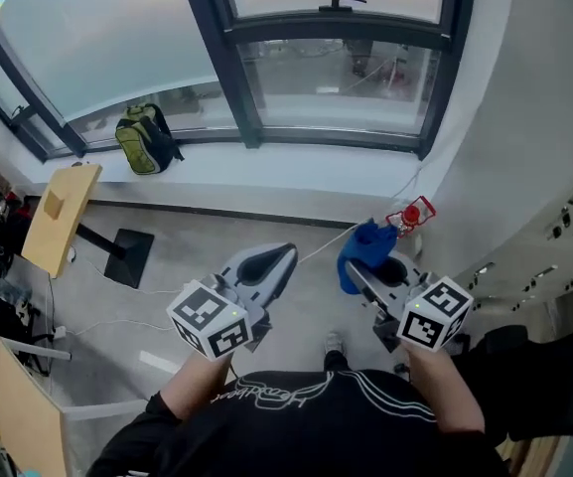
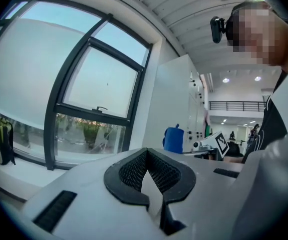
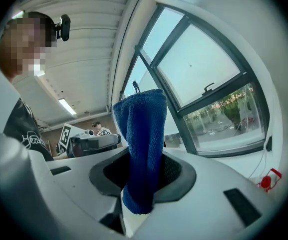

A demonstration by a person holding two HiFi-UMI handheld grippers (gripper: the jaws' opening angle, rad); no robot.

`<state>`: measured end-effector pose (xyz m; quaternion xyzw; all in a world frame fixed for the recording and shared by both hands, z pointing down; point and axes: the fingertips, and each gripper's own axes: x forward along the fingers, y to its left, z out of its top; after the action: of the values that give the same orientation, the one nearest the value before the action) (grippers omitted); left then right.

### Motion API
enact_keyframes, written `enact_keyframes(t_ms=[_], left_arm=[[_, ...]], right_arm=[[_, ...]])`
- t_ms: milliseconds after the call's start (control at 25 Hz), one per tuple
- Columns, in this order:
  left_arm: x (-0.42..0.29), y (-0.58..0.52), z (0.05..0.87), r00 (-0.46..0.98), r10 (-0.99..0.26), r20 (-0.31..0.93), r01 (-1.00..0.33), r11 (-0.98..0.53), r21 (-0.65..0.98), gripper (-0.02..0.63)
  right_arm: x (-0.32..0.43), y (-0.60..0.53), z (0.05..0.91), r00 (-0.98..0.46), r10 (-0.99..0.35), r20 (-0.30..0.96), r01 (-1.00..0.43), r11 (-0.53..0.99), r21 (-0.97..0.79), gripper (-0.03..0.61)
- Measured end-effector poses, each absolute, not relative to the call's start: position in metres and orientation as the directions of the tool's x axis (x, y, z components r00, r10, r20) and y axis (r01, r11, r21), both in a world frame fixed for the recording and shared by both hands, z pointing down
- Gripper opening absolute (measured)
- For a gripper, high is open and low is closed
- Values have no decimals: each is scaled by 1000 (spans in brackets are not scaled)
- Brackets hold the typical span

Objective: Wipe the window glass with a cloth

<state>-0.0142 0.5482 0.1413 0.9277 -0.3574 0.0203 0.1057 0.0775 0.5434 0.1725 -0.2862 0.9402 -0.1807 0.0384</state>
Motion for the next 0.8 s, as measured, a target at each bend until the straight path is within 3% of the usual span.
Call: enact_keyframes(t_ms=[280,560,800], left_arm=[[-30,401,145,693,-711,120,-718,-664,207,5],[-71,327,155,639,-761,116,-765,-611,204,5],[-97,244,162,649,-757,77,-752,-623,214,5]], right_arm=[[74,392,158,-836,-549,2,-515,784,-347,94],[36,316,164,-866,-500,-15,-463,812,-354,94],[14,246,166,-848,-530,-1,-503,805,-313,94]])
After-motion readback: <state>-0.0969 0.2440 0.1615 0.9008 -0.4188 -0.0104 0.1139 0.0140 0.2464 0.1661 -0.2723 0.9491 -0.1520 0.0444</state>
